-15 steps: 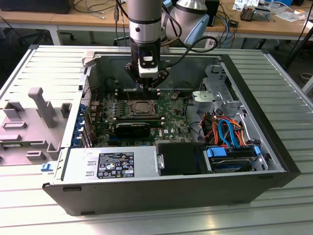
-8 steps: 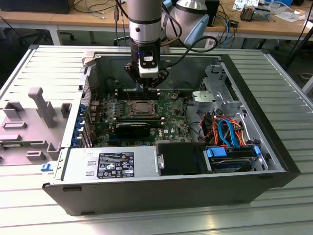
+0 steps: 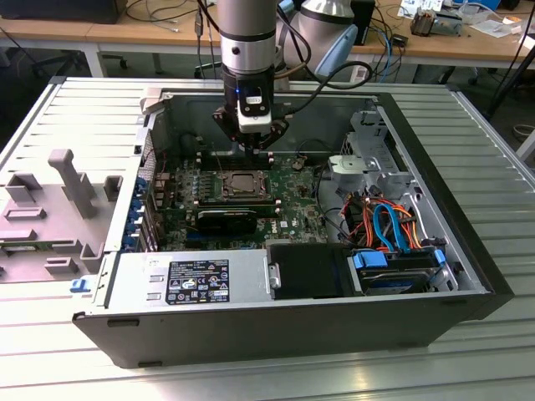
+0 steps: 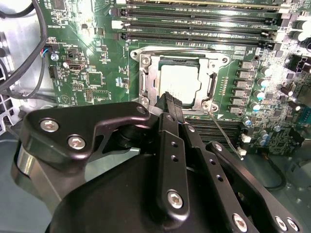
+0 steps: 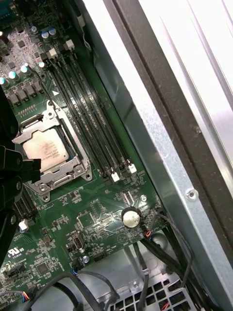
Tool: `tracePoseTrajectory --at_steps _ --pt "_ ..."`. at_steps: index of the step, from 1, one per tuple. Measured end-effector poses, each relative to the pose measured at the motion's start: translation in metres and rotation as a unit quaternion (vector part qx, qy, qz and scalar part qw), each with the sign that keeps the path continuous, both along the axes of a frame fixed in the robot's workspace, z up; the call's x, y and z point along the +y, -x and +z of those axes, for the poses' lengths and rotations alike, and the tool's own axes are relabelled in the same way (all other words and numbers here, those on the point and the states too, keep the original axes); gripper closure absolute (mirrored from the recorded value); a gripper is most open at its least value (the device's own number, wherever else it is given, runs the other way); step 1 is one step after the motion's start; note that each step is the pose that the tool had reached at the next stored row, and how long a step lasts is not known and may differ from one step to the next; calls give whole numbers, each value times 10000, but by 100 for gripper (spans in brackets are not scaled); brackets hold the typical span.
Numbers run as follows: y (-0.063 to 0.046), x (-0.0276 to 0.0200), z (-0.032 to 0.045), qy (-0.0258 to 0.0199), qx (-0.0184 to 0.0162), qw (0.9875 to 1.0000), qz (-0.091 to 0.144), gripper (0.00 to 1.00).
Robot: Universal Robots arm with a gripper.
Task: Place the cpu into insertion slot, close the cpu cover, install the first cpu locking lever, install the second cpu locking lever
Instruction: 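Install the first cpu locking lever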
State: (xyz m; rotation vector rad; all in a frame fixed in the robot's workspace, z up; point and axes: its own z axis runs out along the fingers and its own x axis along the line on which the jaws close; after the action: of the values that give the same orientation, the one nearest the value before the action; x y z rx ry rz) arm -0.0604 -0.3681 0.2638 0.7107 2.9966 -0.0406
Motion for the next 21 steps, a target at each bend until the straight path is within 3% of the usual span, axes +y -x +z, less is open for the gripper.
tracePoseTrajectory --at_steps 21 --pt "0 0 0 -28 0 9999 140 89"
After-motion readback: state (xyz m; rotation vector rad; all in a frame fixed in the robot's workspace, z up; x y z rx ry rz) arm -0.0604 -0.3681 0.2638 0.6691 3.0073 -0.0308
